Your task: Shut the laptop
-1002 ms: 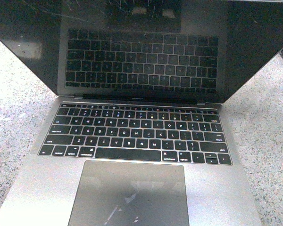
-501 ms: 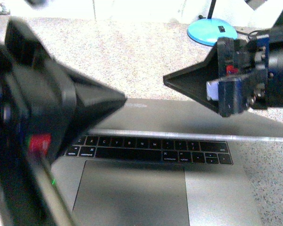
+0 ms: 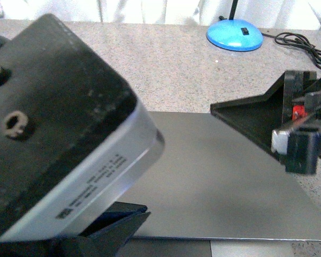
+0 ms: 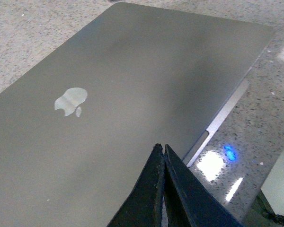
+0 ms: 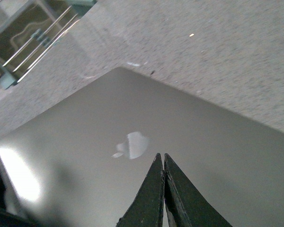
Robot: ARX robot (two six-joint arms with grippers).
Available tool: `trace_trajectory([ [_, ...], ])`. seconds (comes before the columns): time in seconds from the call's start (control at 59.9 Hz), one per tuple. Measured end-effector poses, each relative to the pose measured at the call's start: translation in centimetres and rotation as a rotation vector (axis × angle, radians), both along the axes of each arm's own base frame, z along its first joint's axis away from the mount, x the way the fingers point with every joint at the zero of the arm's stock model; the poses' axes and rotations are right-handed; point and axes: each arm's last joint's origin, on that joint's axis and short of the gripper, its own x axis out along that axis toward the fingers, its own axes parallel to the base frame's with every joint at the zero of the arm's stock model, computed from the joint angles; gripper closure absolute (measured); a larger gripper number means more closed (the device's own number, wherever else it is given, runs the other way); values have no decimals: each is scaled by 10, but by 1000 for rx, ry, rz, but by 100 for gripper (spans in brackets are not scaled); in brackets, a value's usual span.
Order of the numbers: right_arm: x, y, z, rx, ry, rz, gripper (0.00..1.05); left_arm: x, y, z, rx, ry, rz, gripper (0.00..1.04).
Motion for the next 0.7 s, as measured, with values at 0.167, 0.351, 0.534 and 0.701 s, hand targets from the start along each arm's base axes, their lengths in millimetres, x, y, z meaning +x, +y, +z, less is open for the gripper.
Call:
trace_trajectory([
  [0.167,19,-14,14,-130,-152,-277,104,15,3,13,-5,-57,113,101],
  [0.351,27,-37,48,-373,-431,-714,104,64,30,58,-58,-224,452,101],
  [0.534,-20,-39,75,-503,-646,-967,104,63,72,76,-103,-349,652,101],
  [0.701,-70,-38,61,-546,-698,-1107,104,18,85,59,-159,-321,702,101],
])
